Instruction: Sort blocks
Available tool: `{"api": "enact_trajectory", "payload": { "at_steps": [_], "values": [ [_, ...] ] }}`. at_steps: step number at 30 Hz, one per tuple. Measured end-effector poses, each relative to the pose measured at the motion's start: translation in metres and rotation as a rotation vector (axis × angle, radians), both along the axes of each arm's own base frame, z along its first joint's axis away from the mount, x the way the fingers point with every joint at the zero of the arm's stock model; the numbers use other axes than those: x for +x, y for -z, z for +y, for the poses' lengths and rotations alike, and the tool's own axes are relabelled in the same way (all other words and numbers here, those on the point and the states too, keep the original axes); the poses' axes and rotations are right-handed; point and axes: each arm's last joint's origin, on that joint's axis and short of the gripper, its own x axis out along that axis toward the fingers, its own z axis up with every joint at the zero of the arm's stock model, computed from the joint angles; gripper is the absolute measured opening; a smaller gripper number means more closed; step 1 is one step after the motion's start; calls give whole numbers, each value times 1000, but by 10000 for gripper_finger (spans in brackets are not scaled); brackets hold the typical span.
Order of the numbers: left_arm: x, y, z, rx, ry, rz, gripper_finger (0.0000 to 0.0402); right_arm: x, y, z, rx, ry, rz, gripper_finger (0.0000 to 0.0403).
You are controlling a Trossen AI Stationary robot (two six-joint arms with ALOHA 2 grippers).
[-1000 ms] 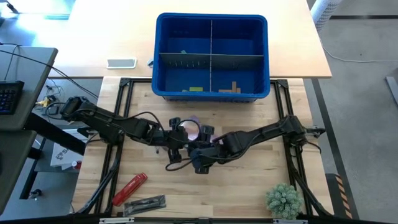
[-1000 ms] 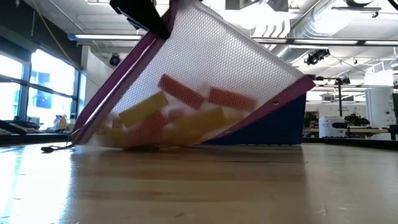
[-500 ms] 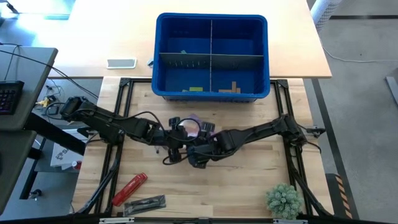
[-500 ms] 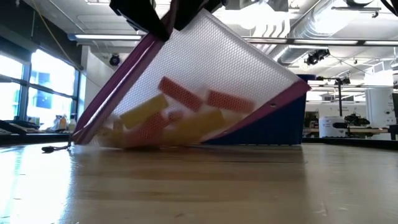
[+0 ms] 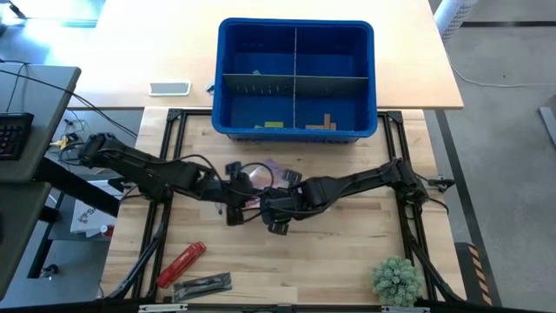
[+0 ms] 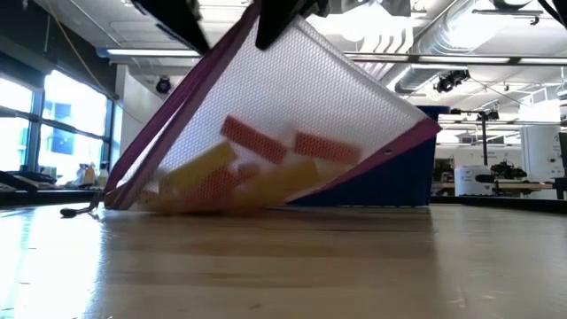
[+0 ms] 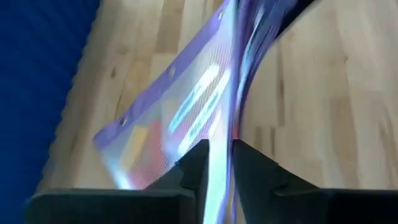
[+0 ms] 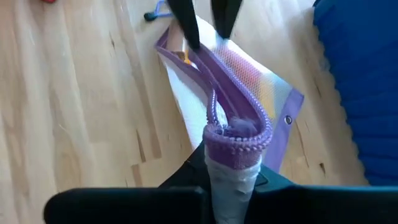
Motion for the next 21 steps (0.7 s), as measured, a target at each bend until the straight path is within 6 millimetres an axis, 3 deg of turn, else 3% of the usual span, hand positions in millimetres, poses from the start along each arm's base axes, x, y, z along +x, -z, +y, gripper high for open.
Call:
{"api": "enact_trajectory", "payload": {
  "at_steps": [11,21],
  "values": [
    [-48,-31,17,63,-81,-11,162,0,-26,-8,17,17,-68,0],
    [-77,-43,27,36,-138,-8,179,1,-37,-13,30,28,-102,0]
  ]
}}
